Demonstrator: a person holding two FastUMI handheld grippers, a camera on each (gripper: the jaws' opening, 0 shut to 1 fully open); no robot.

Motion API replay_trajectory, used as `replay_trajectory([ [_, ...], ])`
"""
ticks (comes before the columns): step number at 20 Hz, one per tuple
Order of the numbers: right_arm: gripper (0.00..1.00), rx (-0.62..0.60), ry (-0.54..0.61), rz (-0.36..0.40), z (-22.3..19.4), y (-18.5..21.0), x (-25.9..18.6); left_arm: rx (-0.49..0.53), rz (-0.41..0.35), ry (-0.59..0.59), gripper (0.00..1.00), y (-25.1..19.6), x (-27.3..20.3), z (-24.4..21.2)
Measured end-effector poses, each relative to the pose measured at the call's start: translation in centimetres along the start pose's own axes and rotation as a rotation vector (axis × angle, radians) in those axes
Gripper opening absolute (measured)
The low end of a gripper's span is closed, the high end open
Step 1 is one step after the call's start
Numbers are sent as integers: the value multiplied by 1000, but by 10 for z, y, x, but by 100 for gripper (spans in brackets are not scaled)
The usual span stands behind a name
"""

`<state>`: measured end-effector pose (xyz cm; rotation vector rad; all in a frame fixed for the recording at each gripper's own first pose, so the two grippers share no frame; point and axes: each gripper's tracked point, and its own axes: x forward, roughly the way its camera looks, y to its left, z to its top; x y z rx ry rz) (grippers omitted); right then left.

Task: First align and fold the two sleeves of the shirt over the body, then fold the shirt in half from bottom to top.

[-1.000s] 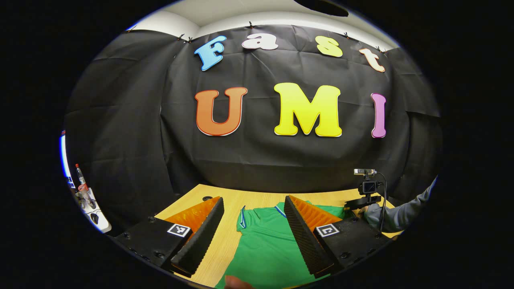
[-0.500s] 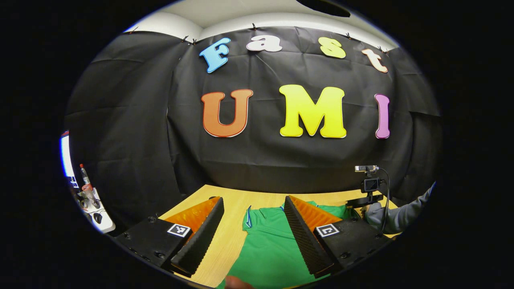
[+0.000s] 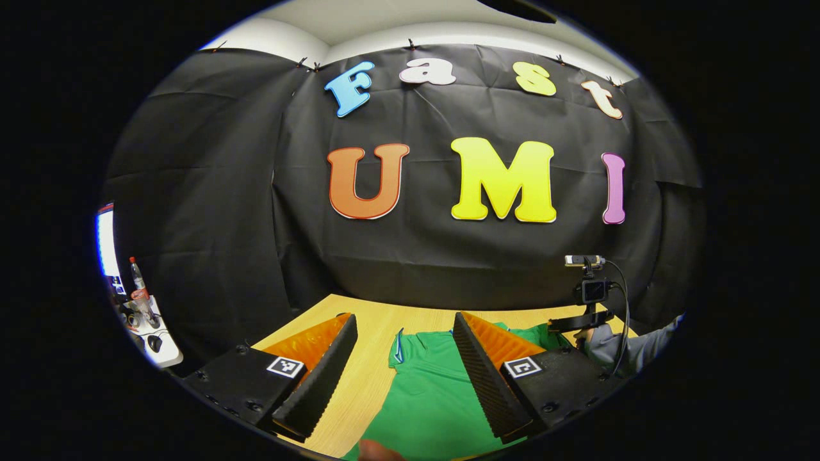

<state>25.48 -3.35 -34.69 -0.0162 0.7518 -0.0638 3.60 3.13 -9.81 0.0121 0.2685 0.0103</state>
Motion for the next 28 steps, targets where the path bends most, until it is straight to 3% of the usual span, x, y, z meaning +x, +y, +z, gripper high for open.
replay_trajectory([
  [14, 1, -52, 45, 116, -51, 103, -9, 9, 58, 15, 97, 22, 1, -8],
  [17, 2, -72, 27, 176, -57, 122, -9, 11, 75, 14, 98, 29, 6, -7],
  [18, 6, -76, 36, 181, -61, 125, -9, 6, 72, 22, 98, 28, 8, -11],
  [19, 17, -78, 44, 184, -67, 127, -9, 8, 77, 28, 97, 30, 10, -12],
  [22, 96, -115, 52, 169, -77, 129, -8, 15, 97, 40, 98, 39, 18, -17],
  [28, 96, -144, -94, 170, -45, 129, -28, 24, 74, 52, 98, 36, 28, -22],
])
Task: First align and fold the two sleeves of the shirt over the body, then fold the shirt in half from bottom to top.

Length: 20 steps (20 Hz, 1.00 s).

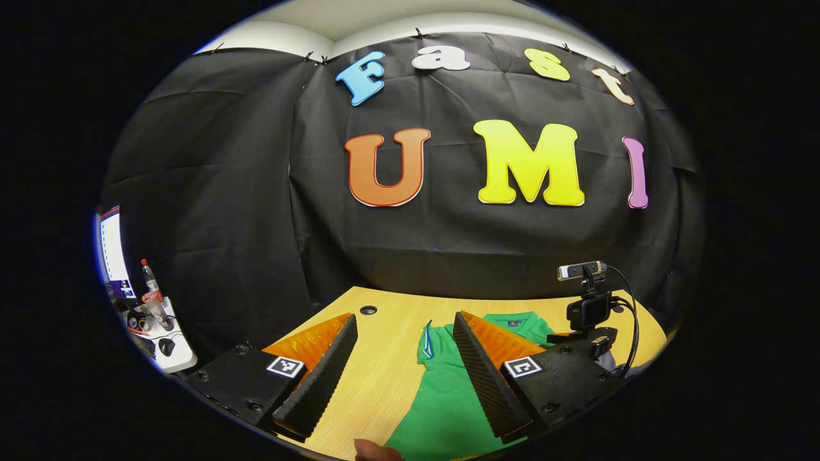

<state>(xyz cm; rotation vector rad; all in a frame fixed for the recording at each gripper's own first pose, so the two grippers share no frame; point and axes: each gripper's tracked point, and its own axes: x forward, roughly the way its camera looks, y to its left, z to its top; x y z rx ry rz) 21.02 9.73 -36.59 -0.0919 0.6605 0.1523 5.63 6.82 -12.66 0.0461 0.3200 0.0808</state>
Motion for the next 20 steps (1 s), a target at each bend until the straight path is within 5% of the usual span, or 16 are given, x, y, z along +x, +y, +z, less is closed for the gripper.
replay_trajectory([
  [10, 96, -40, -378, -87, 128, -70, -139, 15, -84, 3, 98, -20, 68, -16],
  [20, 96, -45, -515, -295, 139, -174, -303, -18, -126, 137, 97, -45, 172, -71],
])
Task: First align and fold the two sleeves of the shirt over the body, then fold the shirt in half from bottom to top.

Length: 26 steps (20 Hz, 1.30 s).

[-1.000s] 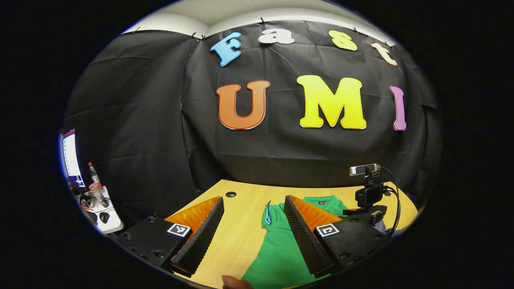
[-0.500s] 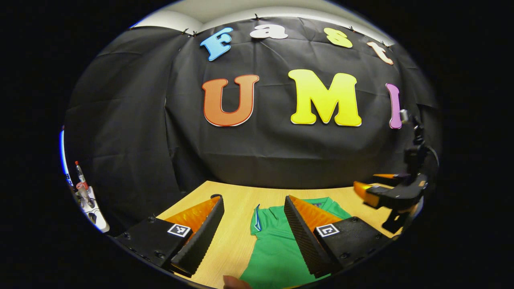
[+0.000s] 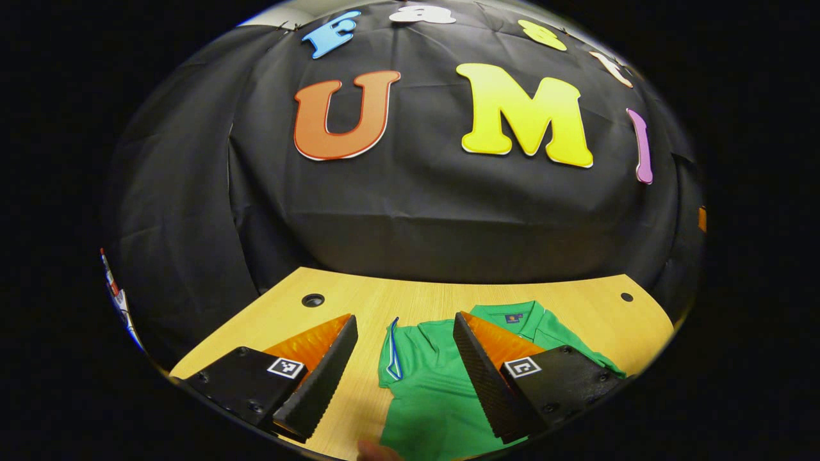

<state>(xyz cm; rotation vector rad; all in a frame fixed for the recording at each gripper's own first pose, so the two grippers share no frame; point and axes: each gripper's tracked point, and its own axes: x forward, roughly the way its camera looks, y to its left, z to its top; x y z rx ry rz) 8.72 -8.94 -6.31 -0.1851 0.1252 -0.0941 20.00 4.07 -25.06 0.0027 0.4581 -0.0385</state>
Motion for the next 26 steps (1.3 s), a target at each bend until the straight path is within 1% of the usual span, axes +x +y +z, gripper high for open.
replay_trajectory([
  [2, 96, -22, -19, -41, 9, -19, -14, -16, 8, 34, 97, 3, 20, -8],
  [6, 95, 19, -32, -93, 23, -48, -37, -16, 34, 120, 97, 11, 57, -34],
  [8, 96, 15, -45, -112, 29, -57, -47, 9, 56, 153, 97, 16, 76, -46],
  [10, 96, 4, -46, -125, 30, -64, -54, 22, 59, 170, 98, 17, 95, -51],
  [11, 94, 0, -38, -130, 28, -68, -57, 8, 59, 188, 97, 16, 103, -54],
  [12, 95, 4, -19, -131, 24, -71, -60, -11, 54, 205, 100, 13, 111, -57],
  [13, 96, 12, -2, -134, 20, -74, -62, -21, 60, 220, 100, 13, 119, -61],
  [14, 95, 21, 6, -140, 19, -78, -64, -26, 68, 232, 100, 16, 126, -65],
  [15, 96, 28, 9, -152, 18, -84, -65, -25, 74, 246, 97, 18, 132, -70],
  [21, 96, 52, 29, -209, 13, -111, -73, 38, 114, 286, 97, 24, 165, -89],
  [24, 96, 58, 55, -227, 4, -119, -77, 11, 142, 321, 98, 33, 170, -105],
  [25, 96, 61, 63, -233, 0, -122, -78, 7, 143, 299, 98, 34, 174, -101],
  [26, 96, 60, 68, -241, -2, -124, -80, 8, 136, 305, 98, 33, 176, -102],
])
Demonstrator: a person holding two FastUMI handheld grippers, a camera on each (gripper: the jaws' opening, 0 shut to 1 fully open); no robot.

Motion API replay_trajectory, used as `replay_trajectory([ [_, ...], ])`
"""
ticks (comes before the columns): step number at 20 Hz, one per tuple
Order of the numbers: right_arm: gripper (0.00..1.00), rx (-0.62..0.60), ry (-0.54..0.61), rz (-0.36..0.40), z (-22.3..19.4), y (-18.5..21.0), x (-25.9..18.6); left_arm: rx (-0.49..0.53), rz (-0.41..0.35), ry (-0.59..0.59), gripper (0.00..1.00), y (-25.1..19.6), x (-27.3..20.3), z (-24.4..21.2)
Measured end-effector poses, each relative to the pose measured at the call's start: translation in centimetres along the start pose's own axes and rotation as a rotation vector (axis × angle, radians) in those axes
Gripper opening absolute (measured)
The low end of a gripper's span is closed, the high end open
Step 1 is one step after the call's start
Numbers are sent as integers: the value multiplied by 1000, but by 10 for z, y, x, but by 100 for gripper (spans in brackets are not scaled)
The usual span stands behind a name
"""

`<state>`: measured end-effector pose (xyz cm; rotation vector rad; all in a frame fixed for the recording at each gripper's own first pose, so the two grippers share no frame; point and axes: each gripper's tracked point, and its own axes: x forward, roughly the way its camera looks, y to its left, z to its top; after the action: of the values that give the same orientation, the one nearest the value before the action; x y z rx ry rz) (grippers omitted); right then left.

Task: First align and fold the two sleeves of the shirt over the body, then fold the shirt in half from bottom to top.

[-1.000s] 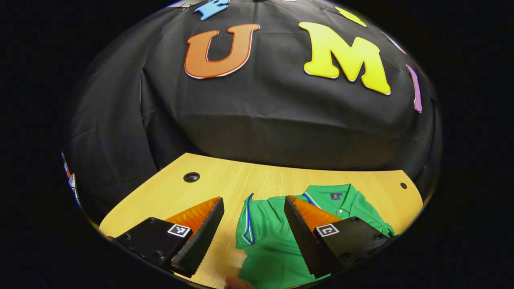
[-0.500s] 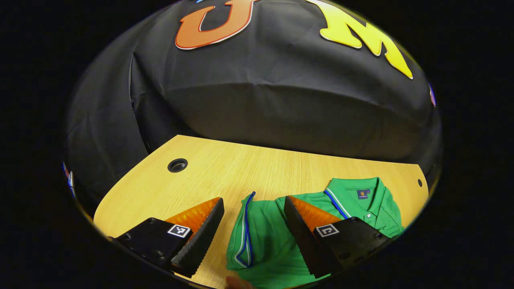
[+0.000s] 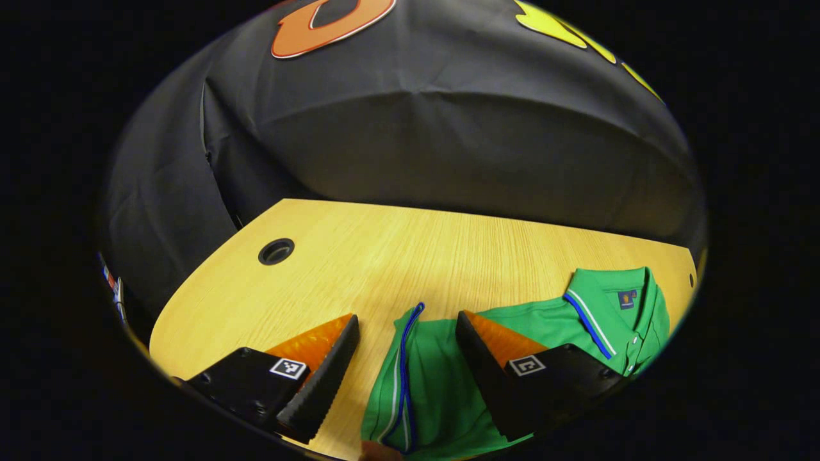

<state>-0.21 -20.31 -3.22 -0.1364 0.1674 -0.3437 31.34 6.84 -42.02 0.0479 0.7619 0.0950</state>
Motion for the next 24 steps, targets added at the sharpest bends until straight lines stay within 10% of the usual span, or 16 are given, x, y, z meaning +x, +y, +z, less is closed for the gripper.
replay_trajectory([
  [3, 95, 15, 18, -14, -7, -6, -1, 1, -50, 17, 94, -11, -1, -2],
  [7, 96, 32, 37, -14, -14, -4, 1, 9, -14, 22, 11, -5, -4, -1],
  [24, 96, 109, 41, -21, -24, -1, 16, 61, -145, -116, 3, -75, -99, 23],
])
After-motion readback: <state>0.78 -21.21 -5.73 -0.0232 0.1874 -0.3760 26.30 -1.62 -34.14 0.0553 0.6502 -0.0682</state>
